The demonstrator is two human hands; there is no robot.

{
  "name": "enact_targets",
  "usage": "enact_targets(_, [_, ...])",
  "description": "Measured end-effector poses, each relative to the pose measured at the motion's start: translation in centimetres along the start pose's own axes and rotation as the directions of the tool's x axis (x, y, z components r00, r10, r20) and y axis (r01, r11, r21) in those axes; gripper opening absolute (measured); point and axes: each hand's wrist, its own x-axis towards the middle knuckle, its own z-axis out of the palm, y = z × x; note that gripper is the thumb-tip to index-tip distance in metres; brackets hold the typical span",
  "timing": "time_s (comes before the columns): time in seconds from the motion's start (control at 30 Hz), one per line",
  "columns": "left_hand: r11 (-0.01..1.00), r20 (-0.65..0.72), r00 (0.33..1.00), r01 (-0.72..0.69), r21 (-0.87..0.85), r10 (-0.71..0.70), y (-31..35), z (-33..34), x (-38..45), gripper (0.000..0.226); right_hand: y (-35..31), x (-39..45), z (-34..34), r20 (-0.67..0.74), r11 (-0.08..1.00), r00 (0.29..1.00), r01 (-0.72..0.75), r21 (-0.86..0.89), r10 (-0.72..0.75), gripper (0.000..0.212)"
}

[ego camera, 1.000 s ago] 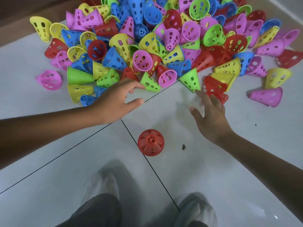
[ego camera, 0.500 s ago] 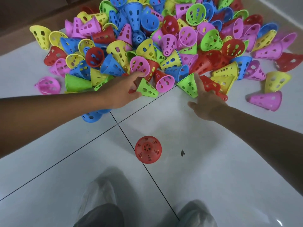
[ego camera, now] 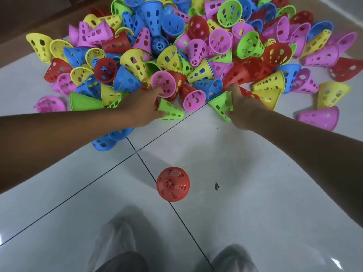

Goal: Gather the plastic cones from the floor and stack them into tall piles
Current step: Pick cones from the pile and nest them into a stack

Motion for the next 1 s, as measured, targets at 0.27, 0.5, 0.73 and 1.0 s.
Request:
enact_targets(0.27, [0.944,-0.035,0.997,0.055,-0.326,-0.070,0.2,0.7,-1.8,0.034,1.1,-1.5,0.7,0.026,0.992,0.997,0.074,-0.106,-0.072,0.072])
enact_targets(0.5, [0.857,0.022,0.994,0.107,-0.505,-0.111,1.5,-0.3,-4.1,0.038,1.0,-2.9,1.6,0.052,0.991,0.997,0.069,-0.116,-0.063,0.072])
enact_targets(0.73, [0.722,-0.005,0.992,0.086,-0.686,-0.123,3.8,-2.5,-7.1,0.039,2.0,-5.1,3.6,-0.126,0.997,0.989,0.069,-0.032,-0.073,0.071])
enact_targets(1.0, [0.614,0.005,0.989,0.097,-0.783,-0.149,6.6,-4.8,-9.8,0.030,3.9,-7.4,5.5,-0.293,0.991,0.947,0.128,-0.027,-0.130,0.052])
